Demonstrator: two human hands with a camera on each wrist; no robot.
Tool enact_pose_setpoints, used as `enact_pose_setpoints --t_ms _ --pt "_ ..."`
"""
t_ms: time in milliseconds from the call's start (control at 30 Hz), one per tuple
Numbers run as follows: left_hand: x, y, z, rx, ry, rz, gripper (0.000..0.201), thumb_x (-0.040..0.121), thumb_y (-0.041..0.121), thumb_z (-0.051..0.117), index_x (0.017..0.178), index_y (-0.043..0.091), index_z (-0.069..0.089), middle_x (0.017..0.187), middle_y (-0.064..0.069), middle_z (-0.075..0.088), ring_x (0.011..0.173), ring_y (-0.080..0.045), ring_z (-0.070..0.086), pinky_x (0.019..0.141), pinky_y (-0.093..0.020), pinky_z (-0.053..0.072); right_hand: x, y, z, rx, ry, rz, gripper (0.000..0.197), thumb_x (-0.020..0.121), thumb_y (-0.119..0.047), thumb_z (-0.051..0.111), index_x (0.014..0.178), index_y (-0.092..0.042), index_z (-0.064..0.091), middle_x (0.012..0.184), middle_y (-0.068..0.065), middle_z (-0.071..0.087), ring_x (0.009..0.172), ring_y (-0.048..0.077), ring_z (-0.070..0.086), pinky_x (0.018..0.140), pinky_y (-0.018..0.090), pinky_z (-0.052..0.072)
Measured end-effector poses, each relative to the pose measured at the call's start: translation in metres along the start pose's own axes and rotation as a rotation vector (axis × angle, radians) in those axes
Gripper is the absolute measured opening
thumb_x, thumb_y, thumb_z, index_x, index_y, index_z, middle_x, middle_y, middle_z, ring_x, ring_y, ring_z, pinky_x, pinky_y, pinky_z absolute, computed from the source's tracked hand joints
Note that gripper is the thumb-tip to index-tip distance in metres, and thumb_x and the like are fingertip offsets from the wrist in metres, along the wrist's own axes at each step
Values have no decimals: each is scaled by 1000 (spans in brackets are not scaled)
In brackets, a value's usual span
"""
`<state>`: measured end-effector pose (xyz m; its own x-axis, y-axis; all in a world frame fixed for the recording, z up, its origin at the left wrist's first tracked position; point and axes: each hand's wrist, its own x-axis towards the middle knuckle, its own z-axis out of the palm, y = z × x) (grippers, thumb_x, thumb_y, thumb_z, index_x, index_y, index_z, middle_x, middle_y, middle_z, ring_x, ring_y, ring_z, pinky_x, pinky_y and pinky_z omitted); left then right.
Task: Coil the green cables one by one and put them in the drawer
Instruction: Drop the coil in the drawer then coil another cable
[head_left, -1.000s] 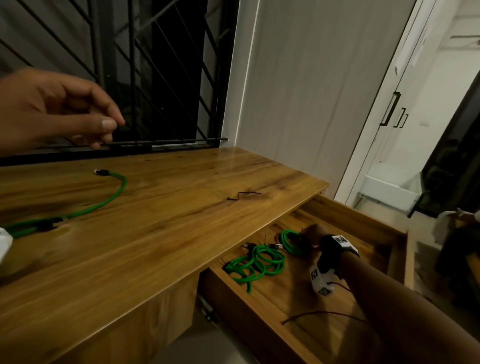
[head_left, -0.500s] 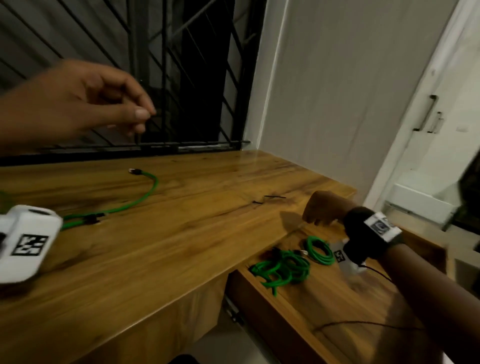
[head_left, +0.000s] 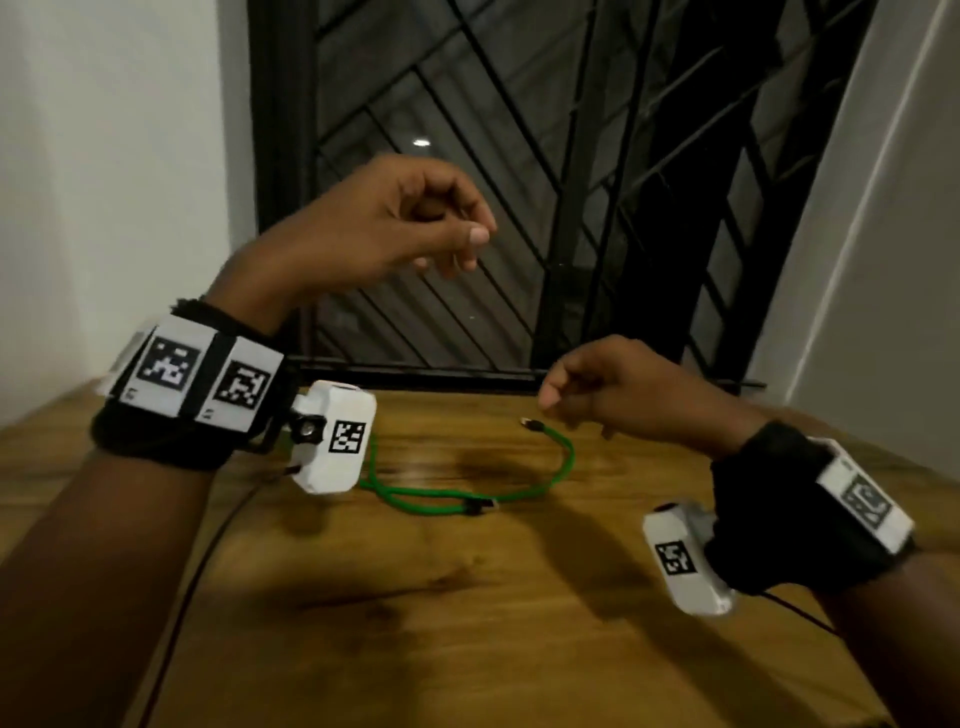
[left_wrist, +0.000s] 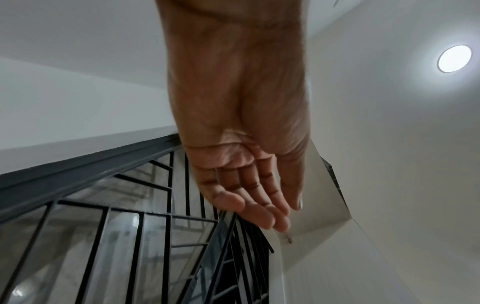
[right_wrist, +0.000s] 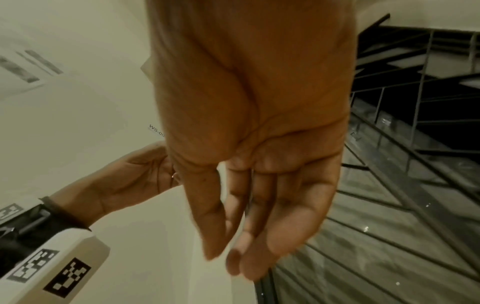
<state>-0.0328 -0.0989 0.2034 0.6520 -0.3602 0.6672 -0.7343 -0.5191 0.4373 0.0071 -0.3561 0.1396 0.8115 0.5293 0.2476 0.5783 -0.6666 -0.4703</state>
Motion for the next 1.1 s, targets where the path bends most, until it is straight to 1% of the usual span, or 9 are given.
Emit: enact_pose_setpoints --t_ms 133,233,333,467,567,733,900,967,1100 --pt "-10 -5 -30 41 120 -11 22 96 24 61 112 9 65 89 -4 74 83 -18 71 67 -19 52 47 -22 38 84 -344 -100 15 93 -9 66 105 -16 72 96 4 75 80 5 67 59 21 52" --pt "-15 -6 -45 84 169 -27 22 96 25 61 112 10 65 88 -2 73 81 -14 71 68 -21 52 76 -23 72 68 -576 -92 20 90 -8 67 108 -16 70 97 2 73 84 11 65 61 24 50" --pt "-18 -7 -55 125 203 -31 22 97 25 60 112 10 65 88 -1 73 80 -12 71 68 -22 53 100 -21 101 32 -672 -63 21 90 -11 64 109 -15 71 88 -10 72 80 9 64 62 22 49" --pt "-19 -5 -60 149 219 -27 22 97 24 60 112 8 64 86 0 72 78 -12 71 69 -23 54 115 -18 132 -42 -667 11 11 91 -16 68 99 -18 75 71 -13 69 72 5 62 68 24 48" --pt "-19 -4 -58 165 214 -22 21 97 23 60 111 8 64 86 0 73 77 -11 71 69 -22 54 120 -20 146 -92 -682 22 5 89 -17 71 89 -23 72 61 -13 66 68 6 61 64 25 48" --pt "-16 -6 -51 166 180 -27 19 97 21 61 110 8 64 85 -4 72 77 -9 70 68 -20 53 118 -26 143 -168 -584 -46 15 82 -9 70 86 -23 65 84 0 69 71 13 61 64 27 51" --pt "-14 -7 -44 133 145 -36 14 96 13 61 107 5 64 84 -8 71 75 -7 69 66 -14 49 119 -32 86 -32 -414 -124 14 90 -14 65 83 -25 66 86 -1 67 79 16 63 68 30 54" --pt "-13 -8 -43 133 140 -41 13 96 11 61 107 6 65 85 -7 71 76 -6 69 66 -13 49 118 -43 55 3 -352 -169 13 93 -12 65 88 -22 70 82 -5 68 77 9 63 66 23 53" --pt "-11 -14 -39 153 135 -38 13 94 11 63 106 7 67 89 0 71 83 -7 69 73 -19 53 103 -70 2 71 -161 -281 16 94 -7 65 91 -16 78 66 -11 68 55 -6 54 54 9 41"
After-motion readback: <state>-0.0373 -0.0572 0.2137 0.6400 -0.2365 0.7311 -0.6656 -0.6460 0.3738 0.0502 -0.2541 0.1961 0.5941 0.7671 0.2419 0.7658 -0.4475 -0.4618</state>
